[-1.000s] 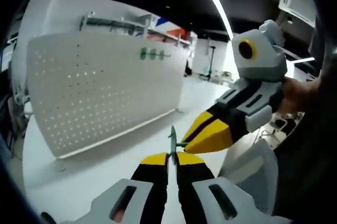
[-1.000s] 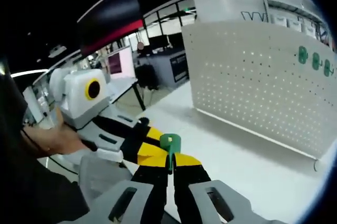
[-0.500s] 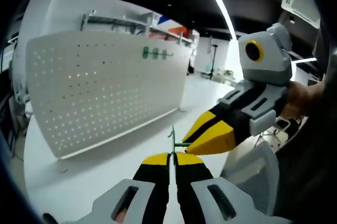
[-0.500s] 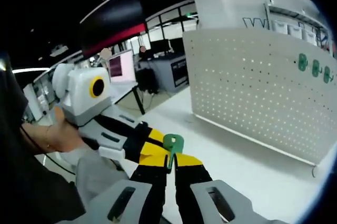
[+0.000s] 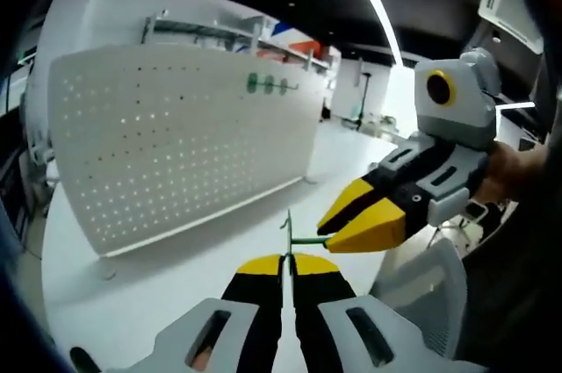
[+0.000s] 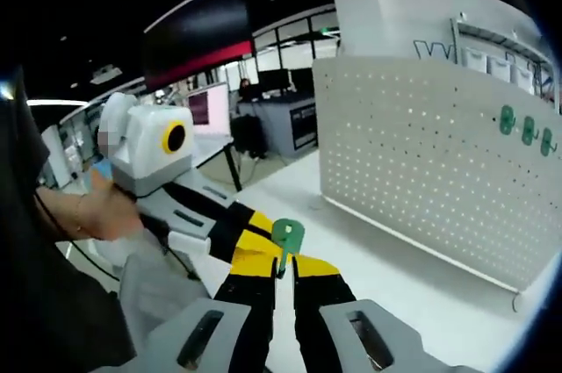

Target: Insert the hook assembly into the mounting plate slot until the hook locks in place.

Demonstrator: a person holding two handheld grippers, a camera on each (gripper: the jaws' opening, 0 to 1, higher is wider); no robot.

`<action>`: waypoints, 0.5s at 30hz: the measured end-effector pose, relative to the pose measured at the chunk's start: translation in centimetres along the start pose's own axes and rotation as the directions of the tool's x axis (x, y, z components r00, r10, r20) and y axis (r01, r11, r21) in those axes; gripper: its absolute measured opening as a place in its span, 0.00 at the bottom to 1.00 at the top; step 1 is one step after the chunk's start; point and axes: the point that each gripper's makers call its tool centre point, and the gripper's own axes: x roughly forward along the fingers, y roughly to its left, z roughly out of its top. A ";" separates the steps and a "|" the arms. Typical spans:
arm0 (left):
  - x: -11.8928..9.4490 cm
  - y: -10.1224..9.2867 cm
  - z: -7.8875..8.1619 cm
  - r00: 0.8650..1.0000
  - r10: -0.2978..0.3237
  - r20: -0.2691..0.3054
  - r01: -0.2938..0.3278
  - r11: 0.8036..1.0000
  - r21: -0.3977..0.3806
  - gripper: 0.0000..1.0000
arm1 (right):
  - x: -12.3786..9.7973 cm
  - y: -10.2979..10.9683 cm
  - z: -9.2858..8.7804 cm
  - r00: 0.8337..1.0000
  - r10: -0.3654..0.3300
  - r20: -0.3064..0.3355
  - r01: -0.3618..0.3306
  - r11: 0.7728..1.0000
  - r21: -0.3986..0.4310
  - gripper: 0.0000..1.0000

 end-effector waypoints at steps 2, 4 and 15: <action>-0.1 0.4 0.0 1.000 0.011 -0.001 -0.011 1.000 -0.011 0.02 | -0.3 0.1 0.0 1.000 -0.009 0.005 0.009 0.999 -0.033 0.05; -0.2 0.9 0.0 1.000 0.025 -0.003 -0.025 1.000 -0.019 0.02 | -0.6 0.2 0.1 1.000 -0.022 0.017 0.023 0.998 -0.060 0.05; -0.9 2.5 0.3 0.997 0.070 0.026 -0.067 0.993 -0.097 0.02 | -1.9 -0.4 1.7 0.987 -0.111 0.115 0.129 0.977 -0.167 0.09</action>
